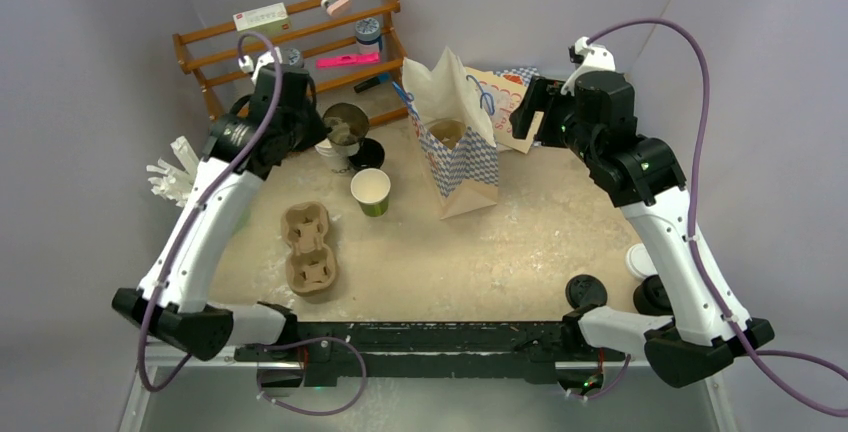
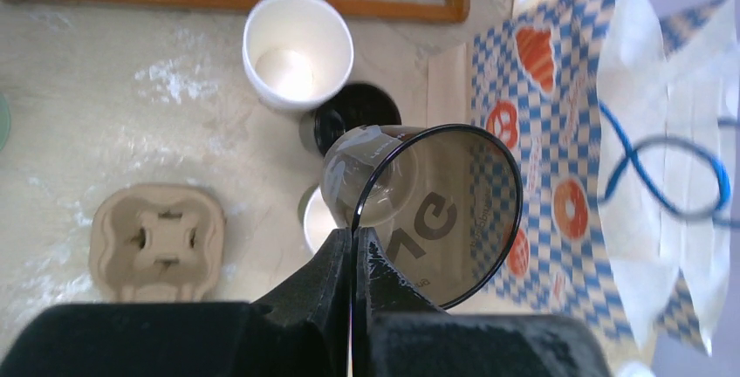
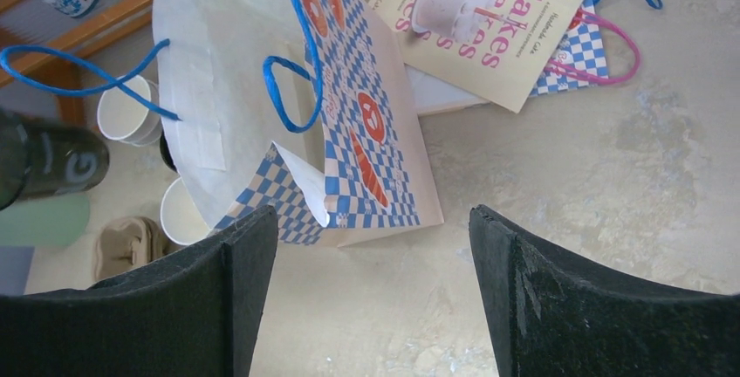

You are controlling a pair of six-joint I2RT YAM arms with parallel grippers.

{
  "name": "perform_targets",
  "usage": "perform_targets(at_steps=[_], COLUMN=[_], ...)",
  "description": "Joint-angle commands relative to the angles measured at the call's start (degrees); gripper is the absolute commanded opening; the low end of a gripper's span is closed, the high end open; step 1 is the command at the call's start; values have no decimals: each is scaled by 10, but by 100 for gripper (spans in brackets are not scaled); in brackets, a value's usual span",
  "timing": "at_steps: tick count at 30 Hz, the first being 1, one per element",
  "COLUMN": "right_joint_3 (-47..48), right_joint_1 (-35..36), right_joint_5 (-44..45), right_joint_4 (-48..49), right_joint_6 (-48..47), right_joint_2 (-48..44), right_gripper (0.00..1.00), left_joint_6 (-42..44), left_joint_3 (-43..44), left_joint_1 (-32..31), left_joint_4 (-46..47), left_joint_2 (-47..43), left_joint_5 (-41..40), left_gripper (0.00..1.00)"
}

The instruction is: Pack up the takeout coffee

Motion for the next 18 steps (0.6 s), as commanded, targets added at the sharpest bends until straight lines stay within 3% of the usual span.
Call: perform_targets(at_steps=[1, 5, 8, 13, 18], right_joint_3=[-23, -64, -95, -164, -194], right_joint_1=[3, 1, -20, -105, -174], right_joint_5=[31, 34, 18, -6, 71], right_joint_4=[-27, -81, -137, -144, -193], right_joint_6=[16, 54, 118, 172, 205], right_joint_2=[-29, -32, -3, -16, -34], right_gripper=[84, 85, 84, 86, 97], left_joint_6=[54, 90, 88, 45, 10], left_joint_3=[-3, -122, -210, -297, -356], left_joint_1=[4, 3, -13, -139, -257], left_joint_4=[-87, -41, -11, 69, 205], left_joint_2=[-55, -128, -175, -222, -206], left_joint_5=[124, 298, 352, 281, 233], left_gripper=[0, 0, 0, 0, 0])
